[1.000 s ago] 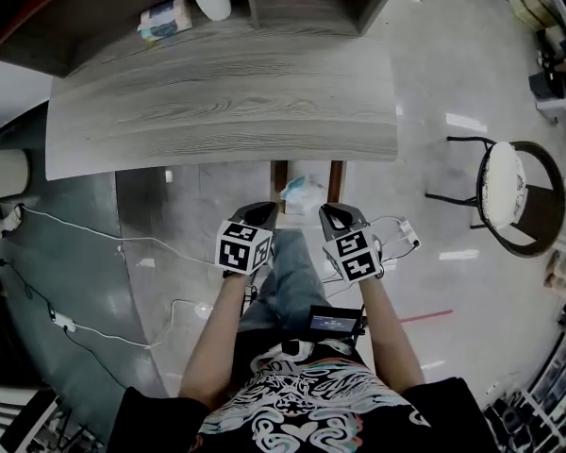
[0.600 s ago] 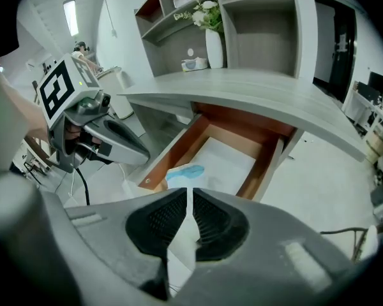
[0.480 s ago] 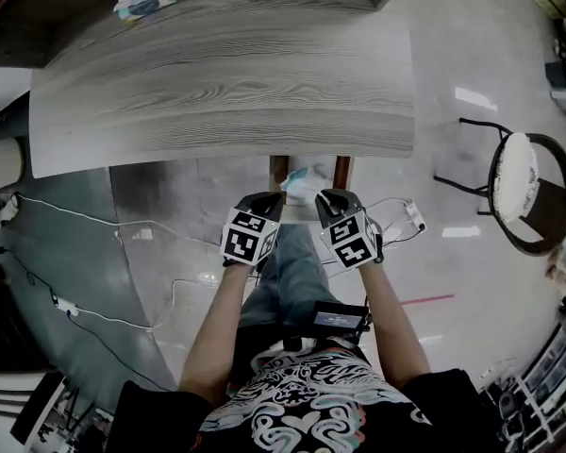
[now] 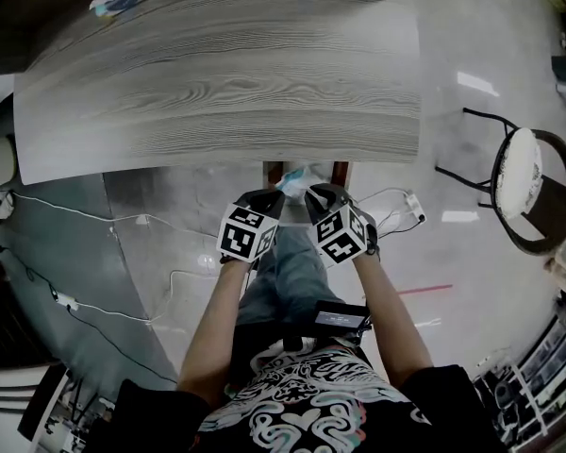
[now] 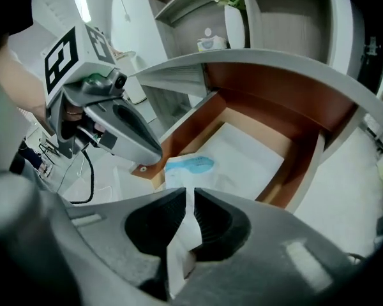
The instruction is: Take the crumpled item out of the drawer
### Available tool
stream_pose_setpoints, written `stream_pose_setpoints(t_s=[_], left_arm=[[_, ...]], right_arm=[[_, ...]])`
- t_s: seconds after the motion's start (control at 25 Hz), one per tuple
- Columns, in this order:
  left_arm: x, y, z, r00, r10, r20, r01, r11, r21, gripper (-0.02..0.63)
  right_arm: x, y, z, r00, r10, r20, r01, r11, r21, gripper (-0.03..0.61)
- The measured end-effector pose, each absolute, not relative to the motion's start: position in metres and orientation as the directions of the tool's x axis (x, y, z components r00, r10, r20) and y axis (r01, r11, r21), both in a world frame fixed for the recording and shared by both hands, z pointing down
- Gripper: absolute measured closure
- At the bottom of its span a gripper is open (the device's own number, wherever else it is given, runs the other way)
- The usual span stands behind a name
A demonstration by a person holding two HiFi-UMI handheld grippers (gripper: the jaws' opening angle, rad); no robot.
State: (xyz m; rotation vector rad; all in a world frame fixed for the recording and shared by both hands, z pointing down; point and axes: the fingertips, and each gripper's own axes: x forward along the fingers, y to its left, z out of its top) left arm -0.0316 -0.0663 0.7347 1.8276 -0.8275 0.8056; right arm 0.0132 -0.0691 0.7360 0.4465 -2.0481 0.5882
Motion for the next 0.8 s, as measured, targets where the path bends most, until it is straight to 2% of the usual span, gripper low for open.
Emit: stream_pose_setpoints(t_s=[0.28, 0.68, 0.8], left_arm=[[-0.027, -0.060, 0.744, 0.565, -0.171, 0.807, -0.809, -0.311, 0.500, 0.613], [-0.019, -0.060, 0.743, 0.577, -0.152, 0.802, -0.795, -0.326, 0.511, 0.612], [-0.019, -0.062, 0.741, 0.578, -0.157, 0.800, -0.795, -0.327, 0.510, 0.612]], right_arm=[[0.009, -0.062, 0.745, -0.507, -0.058, 0.860, -0.465, 0.858, -0.217, 0.546], [0.012, -0.055, 0.760, -0.427, -0.070, 0.901, -0.378, 0.919, -0.108, 0.526], [0.012, -0.057, 0.761, -0.426, -0.076, 0.902, -0.395, 0.912, -0.110, 0.526]])
